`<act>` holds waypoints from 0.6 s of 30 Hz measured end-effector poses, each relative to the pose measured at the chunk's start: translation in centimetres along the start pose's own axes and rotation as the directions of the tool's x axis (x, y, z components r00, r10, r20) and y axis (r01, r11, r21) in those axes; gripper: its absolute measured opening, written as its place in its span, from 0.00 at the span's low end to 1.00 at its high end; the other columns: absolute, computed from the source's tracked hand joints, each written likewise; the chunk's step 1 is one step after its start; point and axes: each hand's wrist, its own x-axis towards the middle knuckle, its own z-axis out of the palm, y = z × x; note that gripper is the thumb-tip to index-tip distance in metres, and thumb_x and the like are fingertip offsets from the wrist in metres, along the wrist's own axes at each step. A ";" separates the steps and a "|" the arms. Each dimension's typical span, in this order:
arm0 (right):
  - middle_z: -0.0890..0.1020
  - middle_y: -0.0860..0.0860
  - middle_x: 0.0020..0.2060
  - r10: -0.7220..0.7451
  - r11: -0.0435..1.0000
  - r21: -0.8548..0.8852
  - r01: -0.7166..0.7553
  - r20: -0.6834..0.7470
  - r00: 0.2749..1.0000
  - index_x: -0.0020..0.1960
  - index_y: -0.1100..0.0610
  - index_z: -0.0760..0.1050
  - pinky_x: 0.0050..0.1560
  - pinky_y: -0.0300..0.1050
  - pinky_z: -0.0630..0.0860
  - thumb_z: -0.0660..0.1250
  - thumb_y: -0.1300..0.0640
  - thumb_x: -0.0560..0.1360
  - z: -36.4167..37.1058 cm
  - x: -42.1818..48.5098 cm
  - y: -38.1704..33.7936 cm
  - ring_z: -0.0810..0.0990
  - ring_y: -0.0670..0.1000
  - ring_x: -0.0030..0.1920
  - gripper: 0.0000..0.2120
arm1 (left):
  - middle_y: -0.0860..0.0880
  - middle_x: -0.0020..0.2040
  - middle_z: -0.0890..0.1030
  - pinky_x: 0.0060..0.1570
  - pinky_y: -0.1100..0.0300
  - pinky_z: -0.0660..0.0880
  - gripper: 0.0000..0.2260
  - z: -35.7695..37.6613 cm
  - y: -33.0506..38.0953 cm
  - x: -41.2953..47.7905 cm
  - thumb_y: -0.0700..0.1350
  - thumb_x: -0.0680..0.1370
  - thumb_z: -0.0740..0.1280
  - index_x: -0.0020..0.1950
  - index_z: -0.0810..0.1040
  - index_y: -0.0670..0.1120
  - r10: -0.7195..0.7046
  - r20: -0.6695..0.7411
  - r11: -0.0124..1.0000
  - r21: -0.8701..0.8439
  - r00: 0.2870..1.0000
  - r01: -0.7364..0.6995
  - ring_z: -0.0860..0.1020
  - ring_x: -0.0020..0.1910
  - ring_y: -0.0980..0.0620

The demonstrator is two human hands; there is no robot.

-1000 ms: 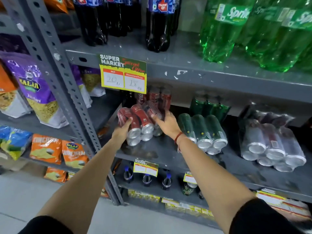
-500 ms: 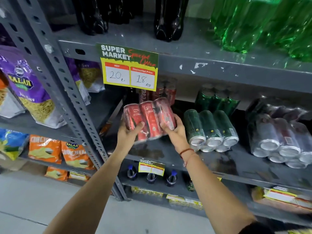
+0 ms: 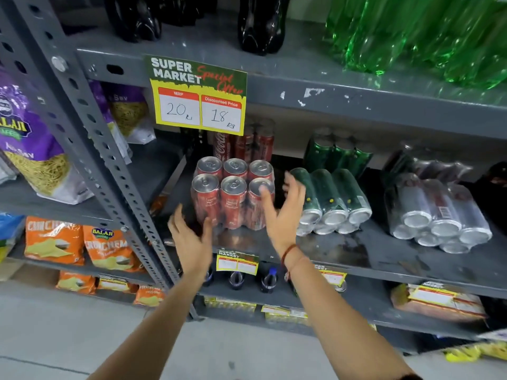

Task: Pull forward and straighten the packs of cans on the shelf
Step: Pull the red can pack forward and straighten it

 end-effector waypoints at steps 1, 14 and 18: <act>0.72 0.55 0.59 -0.031 0.999 -0.017 0.031 -0.002 1.000 0.65 0.58 0.68 0.63 0.42 0.68 0.66 0.44 0.74 0.1 1.5 -0.6 0.72 0.51 0.60 0.26 | 0.43 0.74 0.58 0.67 0.43 0.65 0.31 0.6 0.4 -2.0 0.51 0.75 0.66 0.74 0.54 0.50 0.026 -0.027 1.000 -0.004 0.999 -0.026 0.65 0.70 0.42; 0.82 0.57 0.55 0.204 0.972 -0.215 -0.096 0.565 0.800 0.51 0.54 0.80 0.55 0.43 0.68 0.59 0.41 0.77 1.6 9.5 -1.2 0.78 0.56 0.56 0.19 | 0.43 0.74 0.29 0.73 0.54 0.48 0.57 7.6 4.4 -5.5 0.56 0.68 0.74 0.73 0.30 0.41 -0.034 0.399 0.999 -0.012 0.916 0.042 0.38 0.75 0.48; 0.80 0.61 0.48 0.184 0.930 -0.367 -0.021 0.416 0.890 0.39 0.59 0.75 0.53 0.52 0.73 0.57 0.38 0.76 0.7 7.8 -1.6 0.77 0.61 0.50 0.25 | 0.41 0.77 0.36 0.71 0.59 0.44 0.51 6.8 3.5 -2.8 0.53 0.71 0.71 0.74 0.33 0.40 -0.034 0.386 0.999 -0.022 0.922 0.046 0.42 0.76 0.47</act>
